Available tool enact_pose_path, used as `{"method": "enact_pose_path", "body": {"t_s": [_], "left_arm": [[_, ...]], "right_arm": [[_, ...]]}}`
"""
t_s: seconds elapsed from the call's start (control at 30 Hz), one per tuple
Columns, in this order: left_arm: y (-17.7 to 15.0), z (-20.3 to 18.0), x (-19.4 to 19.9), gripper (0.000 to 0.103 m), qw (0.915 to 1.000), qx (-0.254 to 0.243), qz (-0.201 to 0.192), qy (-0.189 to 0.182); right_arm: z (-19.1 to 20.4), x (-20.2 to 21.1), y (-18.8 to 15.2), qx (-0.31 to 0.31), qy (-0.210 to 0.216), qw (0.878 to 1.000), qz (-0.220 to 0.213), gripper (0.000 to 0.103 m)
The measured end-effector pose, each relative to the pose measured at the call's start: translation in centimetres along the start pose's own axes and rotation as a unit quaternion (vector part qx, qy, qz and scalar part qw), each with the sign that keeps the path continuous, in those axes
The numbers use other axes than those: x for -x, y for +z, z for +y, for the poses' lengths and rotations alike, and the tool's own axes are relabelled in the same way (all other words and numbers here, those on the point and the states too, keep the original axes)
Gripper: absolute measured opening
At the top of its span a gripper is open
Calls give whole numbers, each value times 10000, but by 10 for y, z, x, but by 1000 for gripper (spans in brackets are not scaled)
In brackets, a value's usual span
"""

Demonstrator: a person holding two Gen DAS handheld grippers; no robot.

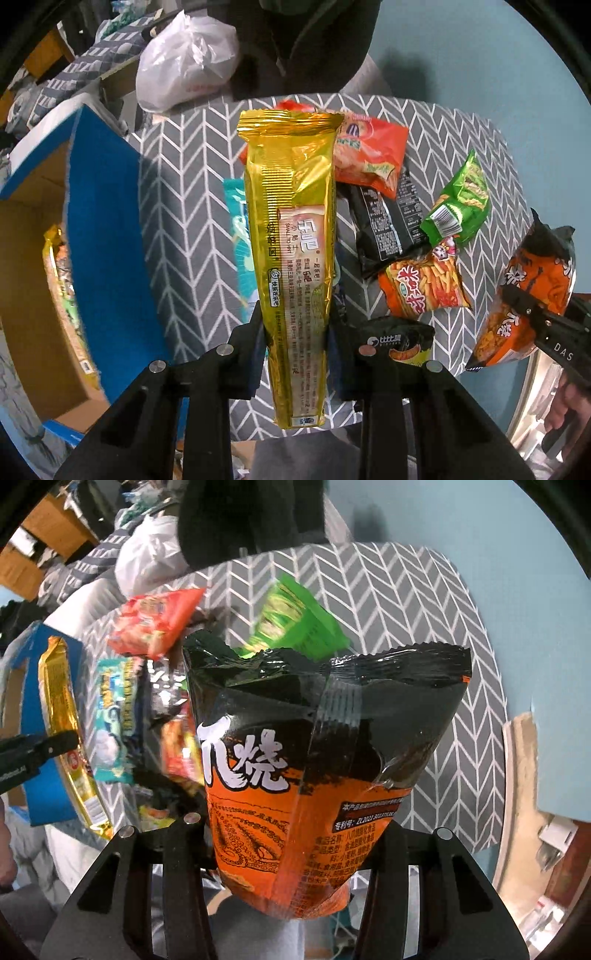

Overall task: Organize snacks
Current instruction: 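Carry both bags over the box and open both tools to release them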

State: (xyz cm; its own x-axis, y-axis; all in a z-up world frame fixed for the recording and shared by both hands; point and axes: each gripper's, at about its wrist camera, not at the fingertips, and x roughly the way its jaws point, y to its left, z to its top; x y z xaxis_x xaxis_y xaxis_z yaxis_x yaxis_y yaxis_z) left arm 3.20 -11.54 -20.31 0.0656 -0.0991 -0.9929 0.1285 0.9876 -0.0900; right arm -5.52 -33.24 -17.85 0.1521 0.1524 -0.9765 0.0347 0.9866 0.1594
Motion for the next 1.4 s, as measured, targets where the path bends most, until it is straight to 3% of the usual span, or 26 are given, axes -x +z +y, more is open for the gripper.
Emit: {"method": "enact_pose_path", "body": {"t_s": [0.77,1.4], "left_arm": [[-16,65,67,29,9987,376,-343,82],[-44,149,115,29,9916,1074,-697,156]], "right_arm": [[107,39,31,1220,545,9908,-215,46],[249,26,57,2369,1321,9624,-143,46]]}}
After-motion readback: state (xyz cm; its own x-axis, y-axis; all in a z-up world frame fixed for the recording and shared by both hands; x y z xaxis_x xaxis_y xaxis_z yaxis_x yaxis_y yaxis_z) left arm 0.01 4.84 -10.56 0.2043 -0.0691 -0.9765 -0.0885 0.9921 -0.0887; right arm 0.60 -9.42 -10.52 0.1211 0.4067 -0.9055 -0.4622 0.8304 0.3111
